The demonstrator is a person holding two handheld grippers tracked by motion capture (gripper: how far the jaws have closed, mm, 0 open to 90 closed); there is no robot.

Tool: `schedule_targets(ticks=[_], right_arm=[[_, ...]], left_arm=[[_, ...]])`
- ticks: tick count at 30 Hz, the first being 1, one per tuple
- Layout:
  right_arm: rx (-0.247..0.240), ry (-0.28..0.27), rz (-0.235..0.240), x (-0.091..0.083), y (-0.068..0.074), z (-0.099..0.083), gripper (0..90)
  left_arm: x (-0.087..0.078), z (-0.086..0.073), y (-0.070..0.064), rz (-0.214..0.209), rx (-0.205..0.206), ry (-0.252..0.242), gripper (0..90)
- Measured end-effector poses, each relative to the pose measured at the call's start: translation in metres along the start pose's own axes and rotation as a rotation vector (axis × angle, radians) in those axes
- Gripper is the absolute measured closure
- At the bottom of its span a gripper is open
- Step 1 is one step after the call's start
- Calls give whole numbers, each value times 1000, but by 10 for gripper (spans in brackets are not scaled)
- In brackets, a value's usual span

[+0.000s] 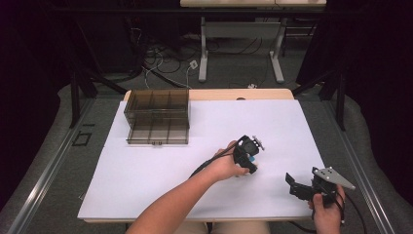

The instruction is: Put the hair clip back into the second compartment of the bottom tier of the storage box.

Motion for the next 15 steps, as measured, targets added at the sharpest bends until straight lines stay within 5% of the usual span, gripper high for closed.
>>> schedule_targets(ticks=[15], right_arm=[[11, 1, -18, -6, 0, -3, 0]], left_arm=[[-15, -3, -1, 1, 6, -40, 514]])
Point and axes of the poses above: each handheld gripper's, and its own axes: x roughly forward along the jaws, z roughly out of its top, y roughly to its left, the point moved 3 cm from there along x, roughly forward along the jaws, and after that the axes turned 15 degrees about z, right-handed, at the moved point
